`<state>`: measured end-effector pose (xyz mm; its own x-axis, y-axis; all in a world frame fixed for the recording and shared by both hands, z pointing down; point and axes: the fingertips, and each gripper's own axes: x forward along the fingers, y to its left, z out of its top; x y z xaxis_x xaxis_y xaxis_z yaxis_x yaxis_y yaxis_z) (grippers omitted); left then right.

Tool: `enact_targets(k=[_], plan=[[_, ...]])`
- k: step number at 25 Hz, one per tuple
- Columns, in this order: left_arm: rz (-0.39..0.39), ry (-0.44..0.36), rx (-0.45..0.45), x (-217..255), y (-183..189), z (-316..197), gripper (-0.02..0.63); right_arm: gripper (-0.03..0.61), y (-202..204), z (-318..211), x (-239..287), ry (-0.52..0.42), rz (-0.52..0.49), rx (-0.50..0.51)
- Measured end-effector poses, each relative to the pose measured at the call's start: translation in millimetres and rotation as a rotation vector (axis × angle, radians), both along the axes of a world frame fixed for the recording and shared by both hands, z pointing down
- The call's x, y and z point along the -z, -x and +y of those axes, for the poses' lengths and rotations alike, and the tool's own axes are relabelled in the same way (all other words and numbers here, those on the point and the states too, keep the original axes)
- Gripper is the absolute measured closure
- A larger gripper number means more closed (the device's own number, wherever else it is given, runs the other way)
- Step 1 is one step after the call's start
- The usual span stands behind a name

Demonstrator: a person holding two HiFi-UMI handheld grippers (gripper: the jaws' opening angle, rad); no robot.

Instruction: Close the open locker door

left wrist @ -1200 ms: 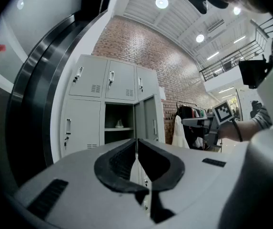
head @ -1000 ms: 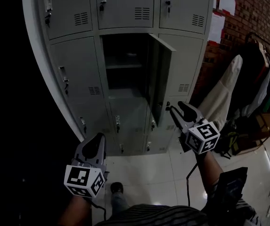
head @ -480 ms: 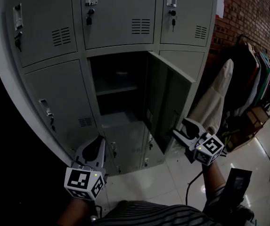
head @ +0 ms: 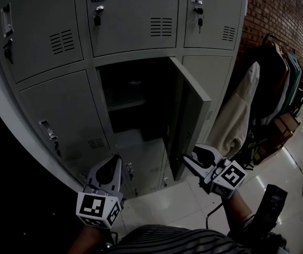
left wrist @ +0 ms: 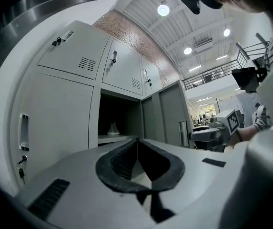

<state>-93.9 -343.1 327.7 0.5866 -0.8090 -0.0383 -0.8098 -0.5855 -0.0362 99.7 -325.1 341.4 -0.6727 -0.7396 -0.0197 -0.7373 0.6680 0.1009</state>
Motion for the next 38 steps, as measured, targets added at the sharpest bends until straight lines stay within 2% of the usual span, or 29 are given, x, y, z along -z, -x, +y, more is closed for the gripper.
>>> enact_targets(k=[9,19,23,29,38], plan=[[0.019,-0.004,0.072,-3,59,-11,0.606,0.434,91,-29,-2,0.018,-0.023,-0.087],[0.029,-0.016,0.133,4,120,-46,0.606,0.440,177,-111,-7,-0.023,0.063,-0.127],[0.032,-0.040,0.142,13,132,-59,0.606,0.436,196,-149,-10,-0.012,0.079,-0.172],[0.040,-0.036,0.153,14,144,-73,0.606,0.454,212,-190,-12,-0.010,0.134,-0.184],[0.023,-0.044,0.152,14,148,-73,0.606,0.458,216,-212,-14,-0.022,0.158,-0.207]])
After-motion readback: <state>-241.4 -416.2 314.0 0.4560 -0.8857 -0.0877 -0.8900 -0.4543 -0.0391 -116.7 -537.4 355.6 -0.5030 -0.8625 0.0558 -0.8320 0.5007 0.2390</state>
